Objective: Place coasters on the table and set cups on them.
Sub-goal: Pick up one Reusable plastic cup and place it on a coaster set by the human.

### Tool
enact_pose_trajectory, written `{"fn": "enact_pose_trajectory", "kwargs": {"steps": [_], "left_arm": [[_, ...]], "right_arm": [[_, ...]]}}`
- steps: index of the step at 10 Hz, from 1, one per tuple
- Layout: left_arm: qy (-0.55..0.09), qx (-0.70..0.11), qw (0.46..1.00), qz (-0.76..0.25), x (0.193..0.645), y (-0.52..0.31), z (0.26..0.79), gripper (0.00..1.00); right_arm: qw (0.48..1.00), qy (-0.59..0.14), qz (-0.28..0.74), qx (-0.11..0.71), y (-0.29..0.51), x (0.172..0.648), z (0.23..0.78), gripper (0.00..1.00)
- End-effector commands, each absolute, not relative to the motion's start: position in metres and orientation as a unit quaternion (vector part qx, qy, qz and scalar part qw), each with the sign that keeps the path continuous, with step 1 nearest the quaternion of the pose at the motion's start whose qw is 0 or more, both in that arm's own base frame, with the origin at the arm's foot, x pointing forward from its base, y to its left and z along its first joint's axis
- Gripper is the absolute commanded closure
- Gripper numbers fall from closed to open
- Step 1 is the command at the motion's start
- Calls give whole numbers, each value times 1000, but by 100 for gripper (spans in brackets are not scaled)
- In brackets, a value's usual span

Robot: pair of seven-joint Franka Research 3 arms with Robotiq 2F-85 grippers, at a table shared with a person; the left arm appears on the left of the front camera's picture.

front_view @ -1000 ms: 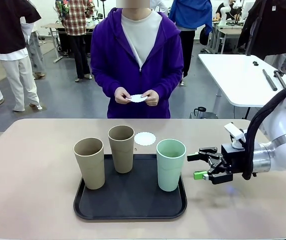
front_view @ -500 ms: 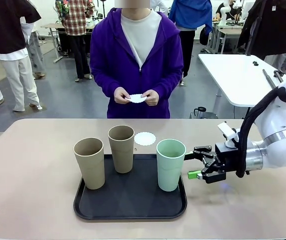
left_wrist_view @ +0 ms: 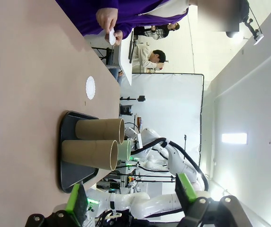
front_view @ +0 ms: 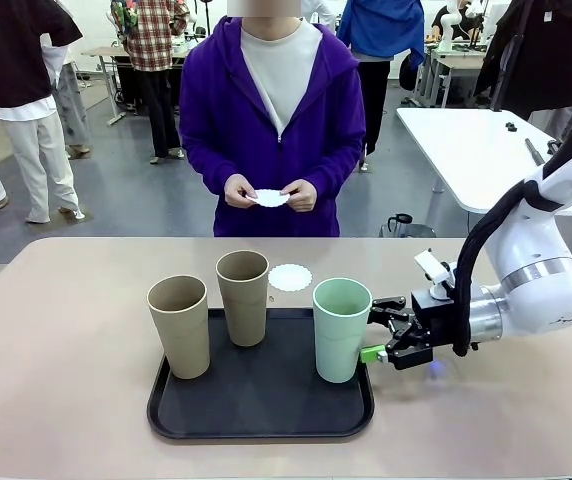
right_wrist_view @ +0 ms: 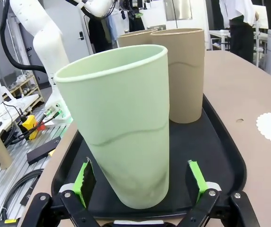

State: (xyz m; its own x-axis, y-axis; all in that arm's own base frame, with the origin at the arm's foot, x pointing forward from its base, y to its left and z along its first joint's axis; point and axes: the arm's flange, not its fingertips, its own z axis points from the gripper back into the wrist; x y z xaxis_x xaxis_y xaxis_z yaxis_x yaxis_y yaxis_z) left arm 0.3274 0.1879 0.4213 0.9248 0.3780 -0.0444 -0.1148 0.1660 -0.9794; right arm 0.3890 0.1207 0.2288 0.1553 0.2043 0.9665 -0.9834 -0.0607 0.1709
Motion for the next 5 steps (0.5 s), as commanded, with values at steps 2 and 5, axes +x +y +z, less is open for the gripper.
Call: {"fn": "enact_pose_trajectory", "kwargs": {"steps": [2,5], "left_arm": [[-110,-629,753,157,327,189,422,0],[-110,-629,753,157,327,189,422,0]], "right_arm": [[558,-394,531,501,134,390,223,0],[549,-391,537,507,140,390,223,0]]}}
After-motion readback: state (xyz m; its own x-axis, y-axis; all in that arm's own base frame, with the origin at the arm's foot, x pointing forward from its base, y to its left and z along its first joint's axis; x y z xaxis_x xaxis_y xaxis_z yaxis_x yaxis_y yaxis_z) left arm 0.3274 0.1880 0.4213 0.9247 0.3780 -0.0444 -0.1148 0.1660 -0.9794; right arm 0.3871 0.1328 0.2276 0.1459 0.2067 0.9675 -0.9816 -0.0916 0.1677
